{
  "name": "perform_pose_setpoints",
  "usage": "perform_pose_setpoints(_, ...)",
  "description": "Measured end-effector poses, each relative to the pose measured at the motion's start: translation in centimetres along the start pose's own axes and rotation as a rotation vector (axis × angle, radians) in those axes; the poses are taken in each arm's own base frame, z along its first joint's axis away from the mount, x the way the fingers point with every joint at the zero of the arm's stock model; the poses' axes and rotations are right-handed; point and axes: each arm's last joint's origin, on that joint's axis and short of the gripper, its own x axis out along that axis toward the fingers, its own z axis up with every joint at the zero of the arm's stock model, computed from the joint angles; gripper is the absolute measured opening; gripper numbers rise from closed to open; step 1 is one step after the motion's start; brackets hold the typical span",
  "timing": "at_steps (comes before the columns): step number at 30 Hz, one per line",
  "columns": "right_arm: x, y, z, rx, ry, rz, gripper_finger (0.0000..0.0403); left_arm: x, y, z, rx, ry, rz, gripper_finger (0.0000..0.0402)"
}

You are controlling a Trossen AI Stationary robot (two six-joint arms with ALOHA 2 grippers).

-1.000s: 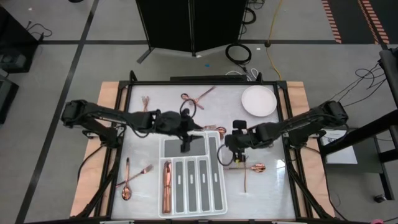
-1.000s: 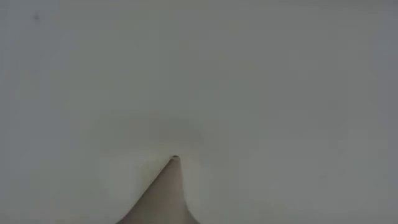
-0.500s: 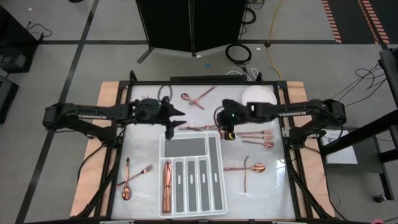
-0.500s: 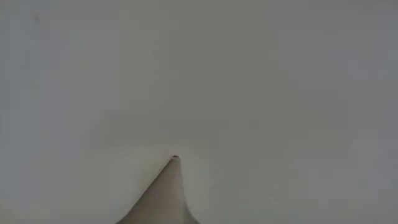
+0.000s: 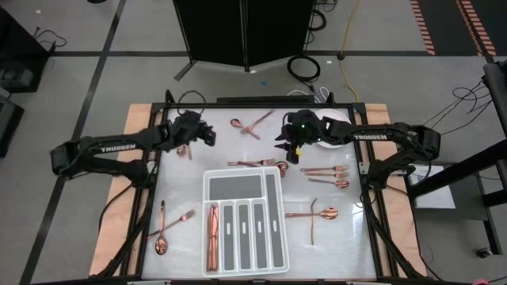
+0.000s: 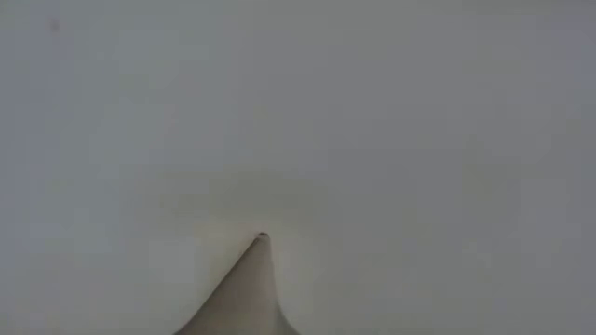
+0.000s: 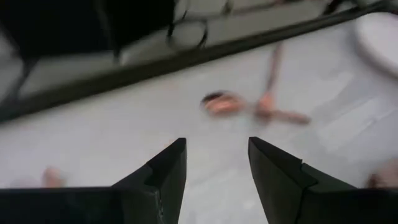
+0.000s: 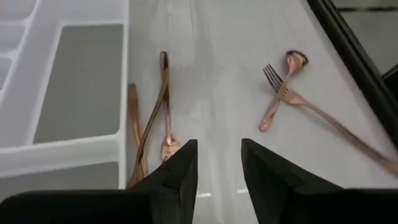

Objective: Sort silverware
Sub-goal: Put the spoon into the silverware tray

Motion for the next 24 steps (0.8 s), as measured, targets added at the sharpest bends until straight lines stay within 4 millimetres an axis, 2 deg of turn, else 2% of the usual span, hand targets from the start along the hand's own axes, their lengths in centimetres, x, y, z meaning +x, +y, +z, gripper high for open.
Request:
perform_pose_setpoints(5,0.4,0.2,-1.3,0.091,-0.014,0.004,0.0114,0.8,3.8,1.9,-0.062,0.132,0.188,0.0173)
perform_pose_setpoints(7,0.5,0.6,-1.9,0.093,-0.002,0.015,0.0114,1.4,5.1,2.2,-0.071,0.206,0.195,0.0173)
perform_pose_setpoints(10,0.7,1.3,-2.7,0.1,0.017,0.034,0.0114,2.7,6.8,1.8,-0.09,0.347,0.157,0.0173)
perform_pose_setpoints(14,1.0,2.3,-3.6,0.101,0.048,0.061,0.0114,4.3,8.7,0.8,-0.114,0.478,0.229,0.0173)
perform_pose_setpoints(18,1.2,3.3,-4.8,0.089,0.079,0.087,0.0114,4.8,9.3,0.0,-0.115,0.577,0.254,0.0173)
perform_pose_setpoints(24,1.3,4.0,-6.3,0.098,0.081,0.099,0.0114,4.2,9.5,-0.9,-0.076,0.697,0.267,0.0173)
